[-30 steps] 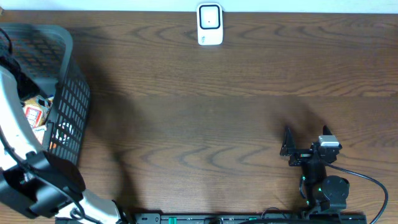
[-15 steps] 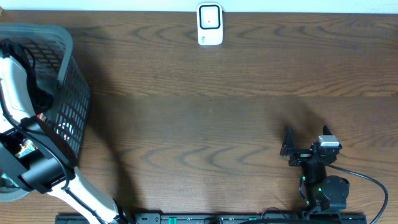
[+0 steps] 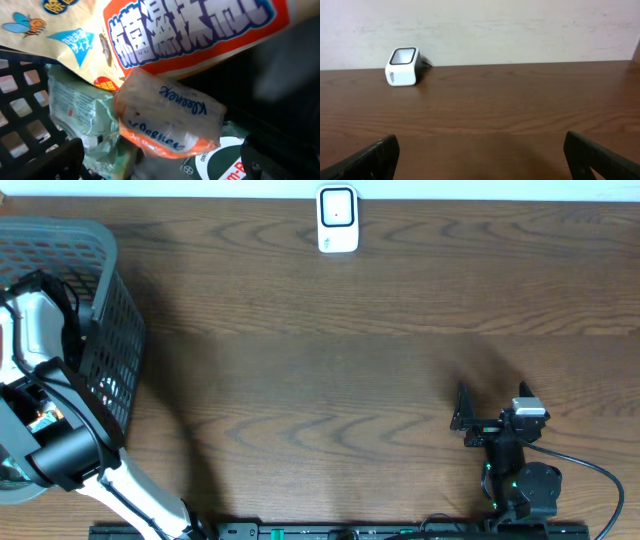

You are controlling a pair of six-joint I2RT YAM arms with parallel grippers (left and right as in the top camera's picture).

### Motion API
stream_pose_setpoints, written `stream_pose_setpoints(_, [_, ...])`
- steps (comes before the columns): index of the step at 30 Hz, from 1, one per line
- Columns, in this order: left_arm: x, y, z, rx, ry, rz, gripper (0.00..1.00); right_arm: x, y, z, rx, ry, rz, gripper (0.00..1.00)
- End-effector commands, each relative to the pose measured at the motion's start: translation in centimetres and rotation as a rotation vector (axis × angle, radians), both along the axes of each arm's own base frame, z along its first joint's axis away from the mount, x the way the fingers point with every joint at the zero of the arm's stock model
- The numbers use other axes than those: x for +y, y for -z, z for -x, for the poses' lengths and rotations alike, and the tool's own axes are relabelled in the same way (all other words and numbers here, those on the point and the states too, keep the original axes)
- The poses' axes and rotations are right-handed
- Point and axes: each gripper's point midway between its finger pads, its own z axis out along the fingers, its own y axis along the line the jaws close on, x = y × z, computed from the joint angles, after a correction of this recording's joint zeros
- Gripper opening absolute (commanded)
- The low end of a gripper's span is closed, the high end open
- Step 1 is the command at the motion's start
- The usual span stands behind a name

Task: Scan the item barcode
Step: 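Reach the left gripper into the grey basket toward the orange tissue pack, then grasp the orange Kleenex tissue pack with the left gripper and lift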

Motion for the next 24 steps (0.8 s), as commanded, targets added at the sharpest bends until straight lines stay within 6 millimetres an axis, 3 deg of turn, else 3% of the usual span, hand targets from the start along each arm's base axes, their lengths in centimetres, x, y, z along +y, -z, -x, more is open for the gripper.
stream_pose_setpoints(1, [-0.1,0.7,0.2,-0.002,-0.019,0.002,0.97,-0.2,0.1,0.0,0.001,0.008,-0.002,0.99])
stream_pose_setpoints(15, [0.7,0.8,-0.8,-0.049,-0.022,-0.026,0.99,-0.2,0.1,0.0,0.001,0.008,-0.001,0.99])
stream_pose_setpoints(20, [0.9,0.8,-0.4,-0.045,-0.034,-0.024,0.87,-0.2,0.1,0.0,0.001,0.008,-0.001,0.99])
stream_pose_setpoints(24, [1.2,0.8,0.0,-0.041,-0.046,-0.022,0.85,-0.2,0.1,0.0,0.001,0.008,-0.001,0.99])
